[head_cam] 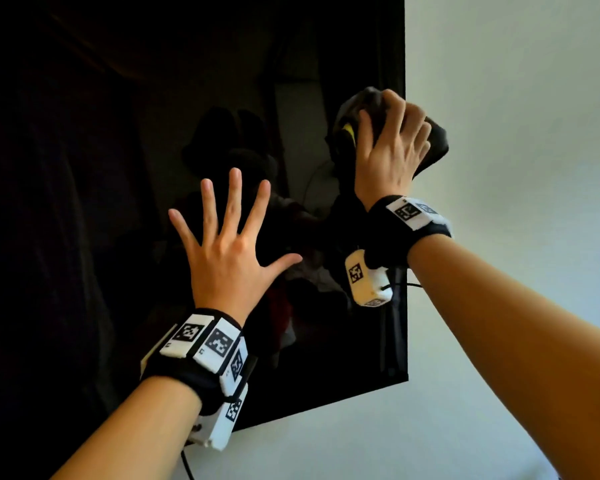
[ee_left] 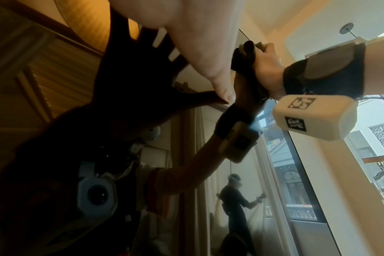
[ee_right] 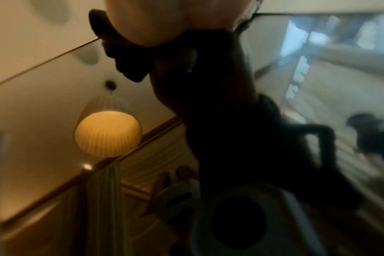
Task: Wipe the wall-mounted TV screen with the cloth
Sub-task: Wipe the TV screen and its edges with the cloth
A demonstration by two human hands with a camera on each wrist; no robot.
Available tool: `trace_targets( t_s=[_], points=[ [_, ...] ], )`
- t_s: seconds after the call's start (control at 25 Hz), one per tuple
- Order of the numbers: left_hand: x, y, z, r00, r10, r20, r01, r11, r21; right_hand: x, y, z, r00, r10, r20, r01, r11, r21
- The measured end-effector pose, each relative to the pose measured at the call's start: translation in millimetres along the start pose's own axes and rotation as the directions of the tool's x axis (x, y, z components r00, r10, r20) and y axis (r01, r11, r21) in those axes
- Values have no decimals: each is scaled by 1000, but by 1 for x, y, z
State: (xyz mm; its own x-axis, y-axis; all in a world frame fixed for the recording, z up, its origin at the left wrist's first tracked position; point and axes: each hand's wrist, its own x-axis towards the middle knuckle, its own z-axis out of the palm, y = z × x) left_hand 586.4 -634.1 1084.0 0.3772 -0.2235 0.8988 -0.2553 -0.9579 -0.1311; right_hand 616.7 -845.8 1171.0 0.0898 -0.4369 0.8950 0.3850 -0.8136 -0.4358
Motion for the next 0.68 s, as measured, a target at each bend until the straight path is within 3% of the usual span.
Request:
trace_targets(
  t_s=[0.04, 0.16, 0.2, 0.32, 0.36, 0.44, 0.48, 0.56, 0.6, 0.64, 0.68],
  points=[
    [1, 0, 0, 1000, -3, -2, 3, 1000, 2, -9, -2, 2, 999, 41, -11, -41, 999, 12],
    [0, 1, 0, 1000, -4, 1, 4, 1000, -4, -41, 9, 3, 955, -275, 111, 282, 958, -52],
    [-1, 0, 1, 1000, -4, 1, 4, 1000, -5, -37, 16, 0, 950, -292, 113, 300, 952, -63],
    [-1, 1, 0, 1000, 0, 2, 0, 1000, -3, -39, 16, -4, 1000, -26, 8, 26, 999, -22],
    [-1, 1, 0, 1000, -1, 1, 1, 1000, 0, -54, 13, -1, 997, -67, 36, 68, 997, -36],
    [-1, 1, -1, 1000, -2, 3, 2, 1000, 7, -81, 17, -1, 936, -307, 172, 320, 946, -54],
    [-1, 1, -1, 1000, -1, 4, 1, 1000, 6, -78, 23, -3, 928, -327, 178, 342, 938, -63],
    [-1, 0, -1, 1000, -2, 6, 2, 1000, 1, -62, 23, -4, 999, -30, 37, 30, 1000, 6],
    [-2, 0, -1, 1000, -5, 10, 5, 1000, 0, -62, 17, -3, 994, 107, -14, -107, 994, 34],
    [-2, 0, -2, 1000, -8, 16, 8, 1000, 1, -68, 11, -2, 990, 139, -12, -138, 990, 26],
    [-2, 1, -3, 1000, -9, 24, 9, 1000, 2, -81, 7, 0, 999, 29, 36, -29, 999, -14]
  ],
)
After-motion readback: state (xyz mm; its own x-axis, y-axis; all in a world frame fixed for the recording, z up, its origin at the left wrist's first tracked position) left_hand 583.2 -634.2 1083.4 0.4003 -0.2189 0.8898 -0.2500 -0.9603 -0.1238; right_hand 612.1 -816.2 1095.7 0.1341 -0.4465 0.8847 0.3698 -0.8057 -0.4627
